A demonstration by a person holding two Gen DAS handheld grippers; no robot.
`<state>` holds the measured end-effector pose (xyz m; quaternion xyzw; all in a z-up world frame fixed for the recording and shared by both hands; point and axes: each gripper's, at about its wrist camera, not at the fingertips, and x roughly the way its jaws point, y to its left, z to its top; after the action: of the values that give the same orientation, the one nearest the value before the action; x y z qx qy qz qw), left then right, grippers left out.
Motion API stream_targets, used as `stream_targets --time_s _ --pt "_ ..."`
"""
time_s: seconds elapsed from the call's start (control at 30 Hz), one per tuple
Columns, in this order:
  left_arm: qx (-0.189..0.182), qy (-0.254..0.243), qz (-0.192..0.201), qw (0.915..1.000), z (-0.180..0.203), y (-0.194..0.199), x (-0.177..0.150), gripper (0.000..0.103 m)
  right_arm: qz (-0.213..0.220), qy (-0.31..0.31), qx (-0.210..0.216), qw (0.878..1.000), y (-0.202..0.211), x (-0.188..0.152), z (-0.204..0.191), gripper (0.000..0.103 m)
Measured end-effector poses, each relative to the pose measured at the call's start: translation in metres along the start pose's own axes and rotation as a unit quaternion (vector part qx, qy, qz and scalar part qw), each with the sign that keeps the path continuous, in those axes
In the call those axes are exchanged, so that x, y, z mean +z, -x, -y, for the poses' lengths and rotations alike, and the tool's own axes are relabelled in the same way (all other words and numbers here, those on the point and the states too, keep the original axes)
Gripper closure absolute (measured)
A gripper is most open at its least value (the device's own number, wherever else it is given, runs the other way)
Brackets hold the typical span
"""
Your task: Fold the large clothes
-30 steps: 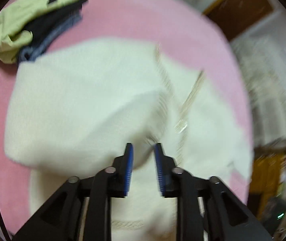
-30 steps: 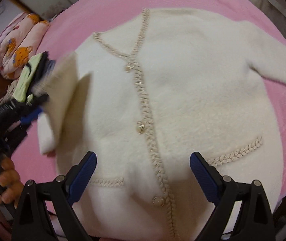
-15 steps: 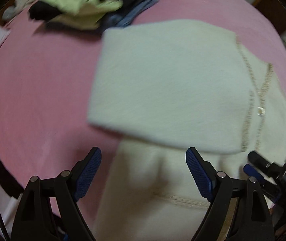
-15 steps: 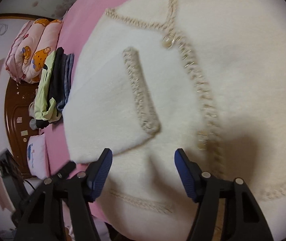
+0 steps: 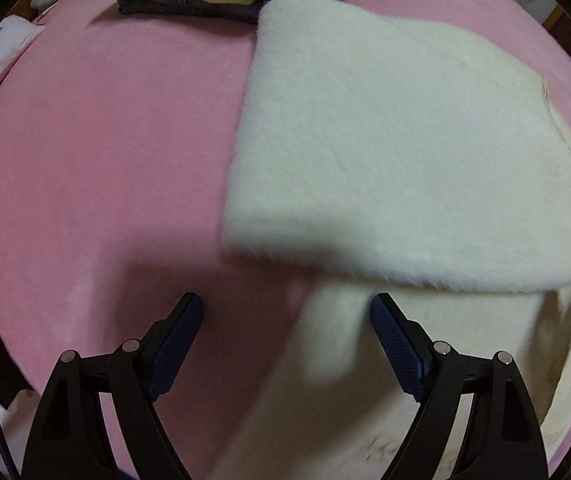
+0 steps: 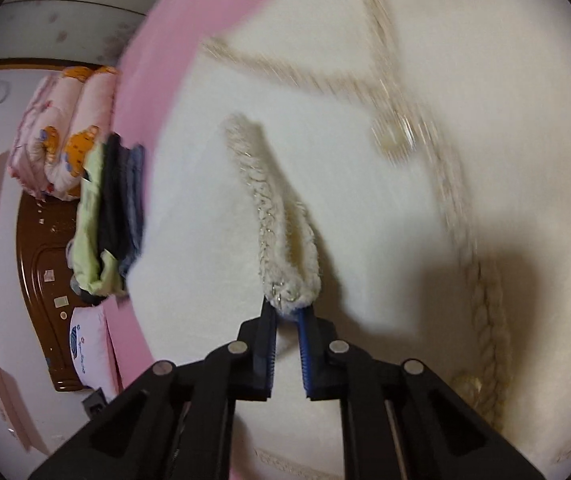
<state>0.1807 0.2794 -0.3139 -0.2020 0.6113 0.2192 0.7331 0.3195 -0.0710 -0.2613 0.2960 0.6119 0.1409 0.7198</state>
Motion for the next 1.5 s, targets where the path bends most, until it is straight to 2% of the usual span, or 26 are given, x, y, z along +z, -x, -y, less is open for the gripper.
stream_targets --time_s 0.1,0.17,0.27,0.43,0.53,0.57,0.63,0.7,0.73,0.87,0.93,1.07,1.13,1.2,1.27,1.37,1.5 --pt "-0.010 0.014 0.023 0.9996 -0.002 -0.002 0.009 0.018 0.053 0.027 0.025 0.998 0.025 0.019 -0.024 0.095" --pt "-0.015 0.023 0.039 0.9989 -0.005 -0.001 0.014 0.018 0.072 0.036 0.041 0.996 0.036 0.033 -0.038 0.095" --pt "-0.016 0.026 0.051 0.9982 -0.007 -0.003 0.022 0.018 0.099 0.063 0.035 0.992 0.054 0.052 -0.057 0.096" --pt "-0.011 0.011 0.055 0.9984 -0.007 -0.004 0.026 0.019 0.152 0.087 0.037 0.984 0.090 0.073 -0.062 0.096" --pt "-0.012 0.002 0.058 0.9982 -0.007 0.000 0.024 0.027 0.185 0.087 0.028 0.979 0.114 0.079 -0.056 0.096" --pt "-0.015 -0.001 0.061 0.9980 -0.008 0.002 0.022 0.035 0.197 0.083 0.020 0.977 0.124 0.080 -0.051 0.096" --pt "-0.023 -0.005 0.063 0.9977 -0.010 0.004 0.020 0.041 0.215 0.077 0.004 0.974 0.140 0.080 -0.040 0.096" --pt "-0.022 -0.013 0.068 0.9973 -0.009 0.006 0.018 0.051 0.229 0.067 -0.025 0.971 0.157 0.079 -0.021 0.096" --pt "-0.022 -0.014 0.072 0.9971 -0.007 0.006 0.016 0.061 0.231 0.063 -0.031 0.971 0.162 0.078 -0.016 0.096" --pt "-0.028 -0.008 0.069 0.9972 -0.003 0.005 0.018 0.070 0.224 0.022 -0.063 0.972 0.175 0.068 0.028 0.096" --pt "-0.022 -0.007 0.065 0.9976 0.028 -0.003 0.030 0.070 0.209 0.013 -0.077 0.975 0.170 0.060 0.044 0.096" --pt "-0.020 0.004 0.056 0.9982 0.022 -0.003 0.037 0.070 0.184 0.003 -0.133 0.974 0.154 0.042 0.074 0.096" --pt "-0.018 0.006 0.051 0.9985 0.048 -0.003 0.050 0.070 0.173 -0.025 -0.145 0.974 0.142 0.034 0.090 0.096" --pt "-0.011 0.000 0.049 0.9987 0.049 -0.004 0.053 0.070 0.158 -0.056 -0.153 0.974 0.130 0.027 0.107 0.096" --pt "-0.004 -0.007 0.048 0.9988 0.060 -0.018 0.074 0.070 0.145 -0.078 -0.158 0.974 0.121 0.019 0.122 0.096" --pt "-0.001 -0.019 0.048 0.9987 0.070 -0.021 0.079 0.070 0.156 -0.085 -0.155 0.972 0.115 0.012 0.132 0.096" --pt "-0.003 -0.027 0.043 0.9987 0.081 -0.019 0.078 0.070 0.165 -0.098 -0.172 0.966 0.104 0.013 0.137 0.096"
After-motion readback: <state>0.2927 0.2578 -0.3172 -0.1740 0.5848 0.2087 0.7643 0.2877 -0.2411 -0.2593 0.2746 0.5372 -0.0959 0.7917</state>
